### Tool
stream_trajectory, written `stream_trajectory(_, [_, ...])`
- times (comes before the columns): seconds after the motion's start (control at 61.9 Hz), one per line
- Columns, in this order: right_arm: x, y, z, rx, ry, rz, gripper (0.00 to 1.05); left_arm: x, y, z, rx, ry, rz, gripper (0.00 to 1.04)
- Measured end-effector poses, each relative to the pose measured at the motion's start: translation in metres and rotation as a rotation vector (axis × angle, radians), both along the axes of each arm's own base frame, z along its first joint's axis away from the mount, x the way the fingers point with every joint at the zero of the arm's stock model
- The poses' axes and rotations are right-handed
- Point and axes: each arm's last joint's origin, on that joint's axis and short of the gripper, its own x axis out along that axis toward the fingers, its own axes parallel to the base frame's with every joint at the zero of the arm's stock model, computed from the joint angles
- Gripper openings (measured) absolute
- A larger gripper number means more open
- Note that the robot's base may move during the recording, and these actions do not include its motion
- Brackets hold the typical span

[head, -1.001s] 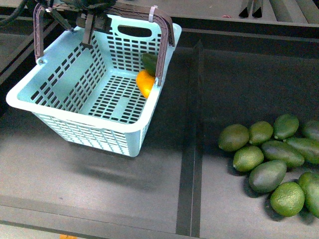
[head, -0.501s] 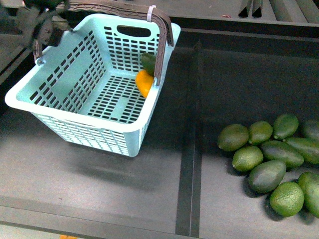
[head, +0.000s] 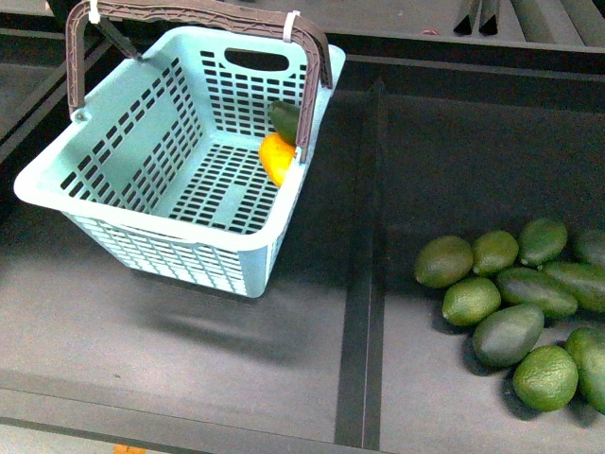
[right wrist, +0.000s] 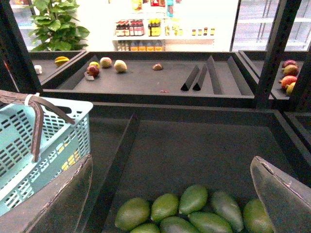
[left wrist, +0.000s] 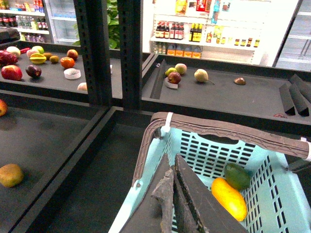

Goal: Pick mango and avocado into basket

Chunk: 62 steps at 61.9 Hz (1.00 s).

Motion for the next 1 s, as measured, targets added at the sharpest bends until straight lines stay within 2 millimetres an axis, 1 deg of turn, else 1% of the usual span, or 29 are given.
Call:
stream_trajectory(0.129, [0.0,0.0,0.0,0.0,0.0,0.0,0.96,-0.025,0.007,0.0,0.003,0.005,-0.005,0.02])
stream_trajectory(0.161, [0.0,0.0,0.0,0.0,0.0,0.0,0.96,-0.03,0.011,0.0,0.003,0.006,-0.023,0.02])
stream_trajectory(0.242, [0.0,0.0,0.0,0.0,0.0,0.0,0.96,-0.04,0.018,0.0,0.005,0.003,0.002,0.02])
stream_trajectory(0.468, [0.0,0.0,0.0,0.0,0.0,0.0,0.96,-0.066,0.018,0.002,0.006,0.001,-0.003,0.02])
stream_trajectory(0.646, [0.0,0.0,0.0,0.0,0.0,0.0,0.96,-0.079,0.018,0.004,0.006,-0.005,-0.003,0.02])
stream_trajectory(0.662, [0.0,0.0,0.0,0.0,0.0,0.0,0.96,-0.088,0.018,0.007,0.007,-0.017,-0.003,0.02])
stream_trajectory(1.001, [0.0,0.0,0.0,0.0,0.0,0.0,0.96,-0.102,0.018,0.009,0.006,-0.024,-0.003,0.02])
